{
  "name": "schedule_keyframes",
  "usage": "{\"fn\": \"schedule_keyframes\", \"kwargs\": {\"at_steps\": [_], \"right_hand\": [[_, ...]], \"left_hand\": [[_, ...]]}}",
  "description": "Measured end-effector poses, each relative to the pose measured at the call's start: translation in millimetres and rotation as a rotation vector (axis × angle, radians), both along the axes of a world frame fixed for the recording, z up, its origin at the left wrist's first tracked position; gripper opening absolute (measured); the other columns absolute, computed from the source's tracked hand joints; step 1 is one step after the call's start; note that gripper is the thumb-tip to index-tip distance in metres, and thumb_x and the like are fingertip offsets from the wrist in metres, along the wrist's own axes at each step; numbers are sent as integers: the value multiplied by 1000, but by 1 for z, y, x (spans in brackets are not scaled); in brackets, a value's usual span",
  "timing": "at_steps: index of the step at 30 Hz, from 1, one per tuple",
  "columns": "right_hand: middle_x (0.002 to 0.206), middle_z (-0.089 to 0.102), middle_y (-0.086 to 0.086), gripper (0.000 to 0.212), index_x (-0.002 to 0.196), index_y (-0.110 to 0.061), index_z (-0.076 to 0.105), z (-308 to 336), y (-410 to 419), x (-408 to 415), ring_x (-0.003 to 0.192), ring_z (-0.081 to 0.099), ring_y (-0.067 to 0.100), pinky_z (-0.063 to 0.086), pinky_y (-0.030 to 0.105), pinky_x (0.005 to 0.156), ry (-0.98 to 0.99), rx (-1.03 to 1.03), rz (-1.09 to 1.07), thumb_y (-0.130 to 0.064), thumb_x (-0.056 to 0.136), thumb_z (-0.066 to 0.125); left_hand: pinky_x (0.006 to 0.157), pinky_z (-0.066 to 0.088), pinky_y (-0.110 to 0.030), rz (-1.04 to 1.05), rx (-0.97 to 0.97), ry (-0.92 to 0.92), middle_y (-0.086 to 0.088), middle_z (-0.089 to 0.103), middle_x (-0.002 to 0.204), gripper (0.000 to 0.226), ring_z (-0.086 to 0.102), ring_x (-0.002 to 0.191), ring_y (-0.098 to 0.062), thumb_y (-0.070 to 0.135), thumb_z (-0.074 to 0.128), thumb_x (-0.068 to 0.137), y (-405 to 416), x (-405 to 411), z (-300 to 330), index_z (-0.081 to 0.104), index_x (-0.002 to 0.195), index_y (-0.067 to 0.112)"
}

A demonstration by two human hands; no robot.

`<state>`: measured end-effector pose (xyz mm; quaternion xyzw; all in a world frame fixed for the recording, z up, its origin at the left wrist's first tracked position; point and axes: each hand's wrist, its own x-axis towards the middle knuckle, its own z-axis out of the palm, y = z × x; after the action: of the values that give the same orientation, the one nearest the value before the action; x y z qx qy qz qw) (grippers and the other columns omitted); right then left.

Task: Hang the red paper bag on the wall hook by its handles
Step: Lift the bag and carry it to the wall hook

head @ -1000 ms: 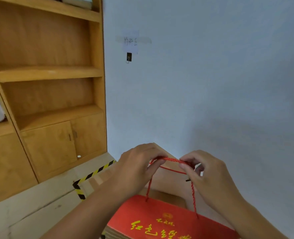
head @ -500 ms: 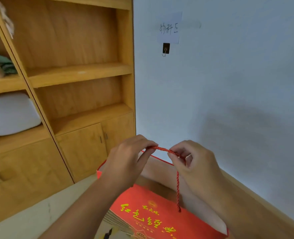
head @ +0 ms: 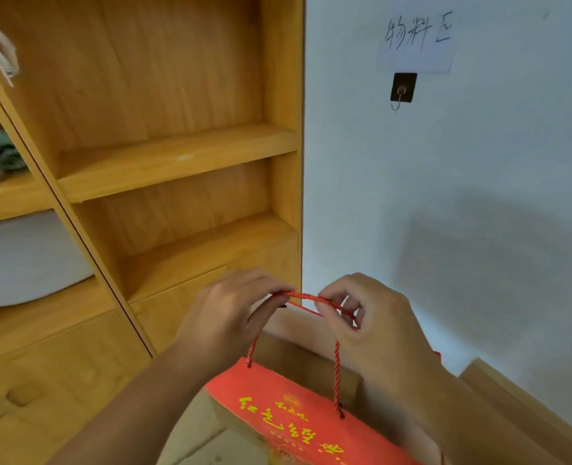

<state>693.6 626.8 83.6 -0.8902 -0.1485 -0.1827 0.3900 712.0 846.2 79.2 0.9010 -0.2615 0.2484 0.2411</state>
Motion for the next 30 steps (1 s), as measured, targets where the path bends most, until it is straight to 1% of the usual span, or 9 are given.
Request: {"fn": "schedule_keyframes", "kwargs": {"at_steps": [6,9,11,14,16,19,22,24,30], "right_hand": [[75,64,-19,9,84,-28,75,-14,72,94,73,60,4,42,5,62,-45,-27,-161,-21,86,80],[73,61,-26,16,83,-28,75,-17,105,135,74,60,-4,41,1,61,-47,-26,-277,-14,83,83],[73,63,-25,20,82,-30,74,-14,120,158,74,60,-4,41,1,60,-31,-13,-347,-13,82,84],[76,67,-22,18,83,-30,73,-3,135,186,76,62,2,43,4,60,-37,-30,-421,-15,84,82],[76,68,-20,16,83,-30,73,5,140,204,75,63,5,44,6,60,-55,-38,-466,-16,85,82],[77,69,-18,15,84,-30,73,12,143,227,75,64,7,46,9,59,-67,-34,-516,-18,86,81],[76,69,-18,15,86,-31,73,18,140,243,76,66,9,49,12,59,-77,-12,-554,-19,86,82],[75,69,-18,16,85,-31,72,21,132,253,76,66,9,49,12,59,-96,15,-585,-19,85,83],[69,69,-18,18,78,-27,70,32,93,284,72,66,12,53,21,59,-170,35,-639,-19,80,87]], "left_hand": [[74,52,-28,-124,-52,-67,12,74,97,16,68,89,-8,31,66,98,65,121,-10,77,108,27],[74,55,-32,-213,-77,-38,13,75,97,17,70,90,-8,32,65,98,91,179,-12,78,108,27],[80,54,-31,-245,-82,-15,15,75,98,18,68,91,-6,33,63,98,101,212,-10,78,108,29],[95,38,-12,-311,-130,-3,14,77,99,15,68,93,-3,28,67,95,107,256,-1,79,105,28],[96,33,-5,-357,-154,-24,12,77,98,15,67,93,-2,25,69,94,108,283,6,80,104,26],[89,41,-9,-403,-176,-37,12,77,100,17,66,93,-2,26,68,94,104,316,11,79,107,26],[85,54,-26,-443,-192,-18,12,76,100,17,67,93,-3,28,67,95,95,339,14,78,107,27],[81,58,-33,-477,-198,-18,13,76,99,16,67,92,-3,28,67,95,85,355,17,78,106,27],[80,57,-32,-574,-235,36,16,75,96,13,68,91,-1,29,70,92,42,399,27,79,102,28]]}}
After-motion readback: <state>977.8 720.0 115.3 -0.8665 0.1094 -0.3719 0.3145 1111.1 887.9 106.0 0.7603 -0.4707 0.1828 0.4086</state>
